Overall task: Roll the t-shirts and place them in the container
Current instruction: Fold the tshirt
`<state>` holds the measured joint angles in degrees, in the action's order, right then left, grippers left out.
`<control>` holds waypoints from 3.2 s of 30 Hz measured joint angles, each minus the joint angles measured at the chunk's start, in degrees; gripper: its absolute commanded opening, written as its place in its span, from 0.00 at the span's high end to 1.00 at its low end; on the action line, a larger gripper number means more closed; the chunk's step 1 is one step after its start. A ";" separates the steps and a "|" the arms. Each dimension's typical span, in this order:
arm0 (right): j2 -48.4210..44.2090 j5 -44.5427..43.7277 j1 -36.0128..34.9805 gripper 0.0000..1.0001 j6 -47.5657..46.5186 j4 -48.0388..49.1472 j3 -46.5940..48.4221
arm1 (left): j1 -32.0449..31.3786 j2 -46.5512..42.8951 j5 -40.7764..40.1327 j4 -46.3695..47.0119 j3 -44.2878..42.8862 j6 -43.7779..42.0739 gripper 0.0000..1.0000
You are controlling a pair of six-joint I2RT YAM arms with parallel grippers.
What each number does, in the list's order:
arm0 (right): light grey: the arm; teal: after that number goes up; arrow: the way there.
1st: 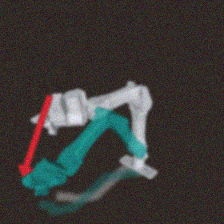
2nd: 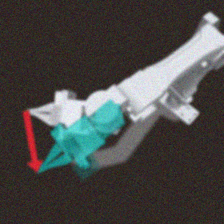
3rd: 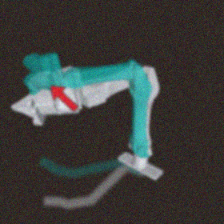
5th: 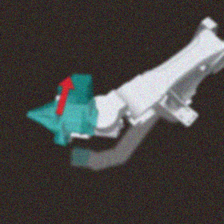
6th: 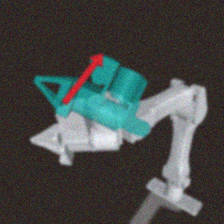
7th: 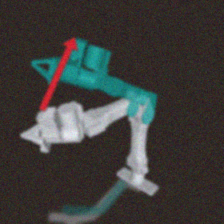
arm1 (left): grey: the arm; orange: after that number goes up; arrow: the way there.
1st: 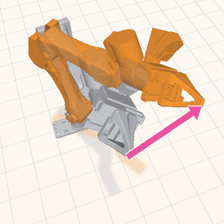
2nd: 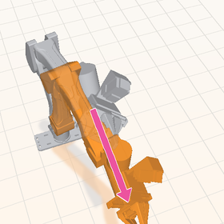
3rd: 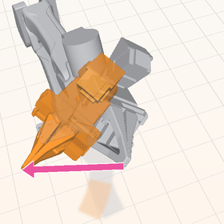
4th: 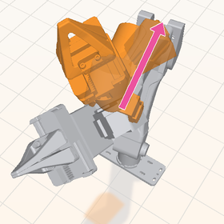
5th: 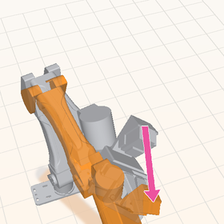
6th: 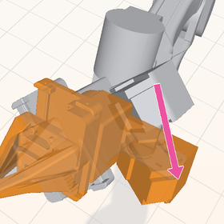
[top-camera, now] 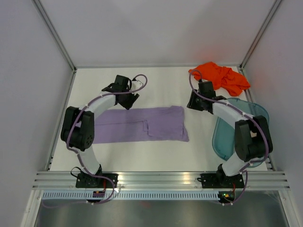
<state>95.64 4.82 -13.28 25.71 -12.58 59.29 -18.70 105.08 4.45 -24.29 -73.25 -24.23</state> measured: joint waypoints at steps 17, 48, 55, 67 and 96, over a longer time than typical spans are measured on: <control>-16.61 -6.10 -16.90 0.90 13.11 -0.04 -25.11 | 17.49 -19.37 -6.45 -5.27 8.63 -0.02 0.43; 21.77 -2.93 -3.45 0.43 6.69 -4.35 34.84 | 39.26 -12.79 1.27 -9.11 16.02 -3.48 0.45; 36.46 2.97 -1.73 0.48 15.65 2.08 43.95 | 41.64 -12.83 4.00 -8.79 20.63 -5.29 0.46; 50.62 7.41 0.85 1.00 26.29 5.81 56.50 | 40.96 -14.91 11.80 -5.38 24.96 -7.21 0.74; -3.56 -0.15 -34.01 0.46 -14.56 8.81 6.54 | 28.20 -39.85 14.58 -23.74 32.44 -13.05 0.51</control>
<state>92.07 4.67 -47.29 11.16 -3.77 65.82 9.50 65.23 19.03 -48.03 -40.82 -37.28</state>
